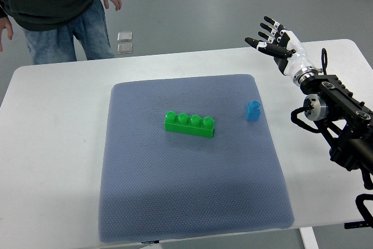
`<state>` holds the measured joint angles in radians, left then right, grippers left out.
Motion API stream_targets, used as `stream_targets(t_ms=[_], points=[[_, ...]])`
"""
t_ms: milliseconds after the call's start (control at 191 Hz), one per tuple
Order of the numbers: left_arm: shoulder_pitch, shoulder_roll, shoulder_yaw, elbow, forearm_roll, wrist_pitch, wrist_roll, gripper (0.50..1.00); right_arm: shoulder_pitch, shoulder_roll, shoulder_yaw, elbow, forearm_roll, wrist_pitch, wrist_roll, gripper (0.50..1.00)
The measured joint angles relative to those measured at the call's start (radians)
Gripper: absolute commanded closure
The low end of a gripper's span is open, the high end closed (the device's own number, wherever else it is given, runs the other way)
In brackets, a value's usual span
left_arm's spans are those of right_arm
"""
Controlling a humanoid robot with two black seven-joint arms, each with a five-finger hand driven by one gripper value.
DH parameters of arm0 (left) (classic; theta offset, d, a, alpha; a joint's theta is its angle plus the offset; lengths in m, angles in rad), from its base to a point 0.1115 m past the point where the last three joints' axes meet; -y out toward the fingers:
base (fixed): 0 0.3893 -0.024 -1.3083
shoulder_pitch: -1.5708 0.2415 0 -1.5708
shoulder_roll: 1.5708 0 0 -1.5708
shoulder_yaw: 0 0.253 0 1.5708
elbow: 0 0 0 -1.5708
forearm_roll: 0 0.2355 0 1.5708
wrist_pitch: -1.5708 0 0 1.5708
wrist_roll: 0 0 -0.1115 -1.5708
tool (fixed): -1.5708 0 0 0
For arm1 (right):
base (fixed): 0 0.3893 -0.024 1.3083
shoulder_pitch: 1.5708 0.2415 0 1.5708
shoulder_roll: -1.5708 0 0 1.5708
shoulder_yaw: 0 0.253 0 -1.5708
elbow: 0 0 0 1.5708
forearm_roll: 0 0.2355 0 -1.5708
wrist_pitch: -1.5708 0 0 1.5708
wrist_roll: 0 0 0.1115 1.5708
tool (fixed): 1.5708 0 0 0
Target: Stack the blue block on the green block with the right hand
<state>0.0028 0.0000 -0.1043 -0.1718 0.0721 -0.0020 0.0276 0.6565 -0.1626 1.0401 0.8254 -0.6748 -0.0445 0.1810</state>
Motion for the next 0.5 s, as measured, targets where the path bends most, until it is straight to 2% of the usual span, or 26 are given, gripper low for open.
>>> stream_targets(t_ms=[498], points=[[0.004,0.000,0.006,0.010,0.000,0.001,0.000,0.500,0.002,-0.003,0.000,0.001,0.000,0.002,0.000,0.570]])
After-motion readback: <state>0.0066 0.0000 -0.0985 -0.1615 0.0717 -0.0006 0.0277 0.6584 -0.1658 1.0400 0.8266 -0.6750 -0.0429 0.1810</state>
